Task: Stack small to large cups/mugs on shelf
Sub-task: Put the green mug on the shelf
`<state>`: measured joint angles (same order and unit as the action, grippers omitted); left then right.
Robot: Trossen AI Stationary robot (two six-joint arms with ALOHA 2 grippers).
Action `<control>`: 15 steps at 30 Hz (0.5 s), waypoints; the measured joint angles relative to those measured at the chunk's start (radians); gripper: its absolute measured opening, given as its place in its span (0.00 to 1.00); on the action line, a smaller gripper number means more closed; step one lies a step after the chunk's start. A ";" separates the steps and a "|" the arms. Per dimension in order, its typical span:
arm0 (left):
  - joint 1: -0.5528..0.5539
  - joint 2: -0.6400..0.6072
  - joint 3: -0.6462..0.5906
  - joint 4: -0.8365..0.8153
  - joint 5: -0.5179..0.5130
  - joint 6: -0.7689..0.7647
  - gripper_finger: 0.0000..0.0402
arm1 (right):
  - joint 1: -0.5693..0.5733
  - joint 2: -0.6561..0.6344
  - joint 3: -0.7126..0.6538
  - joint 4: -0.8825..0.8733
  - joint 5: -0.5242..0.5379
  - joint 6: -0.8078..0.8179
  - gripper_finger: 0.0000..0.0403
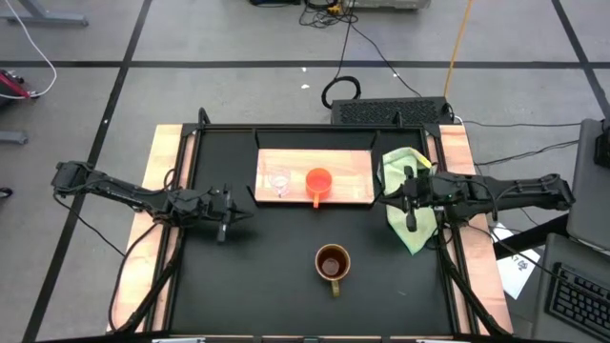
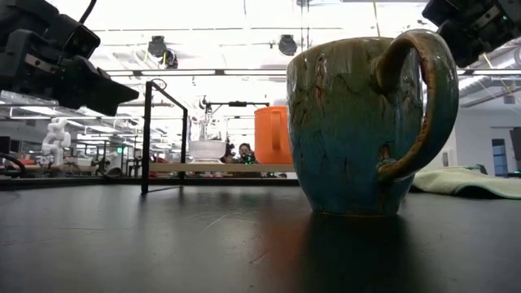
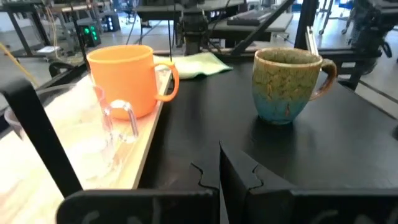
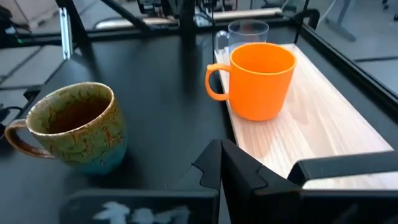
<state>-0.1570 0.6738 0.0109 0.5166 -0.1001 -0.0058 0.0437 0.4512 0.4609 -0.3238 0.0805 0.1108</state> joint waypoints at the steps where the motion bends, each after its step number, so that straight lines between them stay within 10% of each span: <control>1: 0.000 0.000 0.000 0.011 0.000 0.001 0.01 | 0.000 -0.021 -0.019 0.014 0.000 0.000 0.00; 15: 0.000 -0.001 0.000 0.082 -0.006 0.031 0.01 | 0.000 -0.191 -0.207 0.169 -0.002 -0.049 0.00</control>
<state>-0.1566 0.6731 0.0105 0.5982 -0.1062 0.0254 0.0433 0.2605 0.2543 -0.1550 0.0784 0.0620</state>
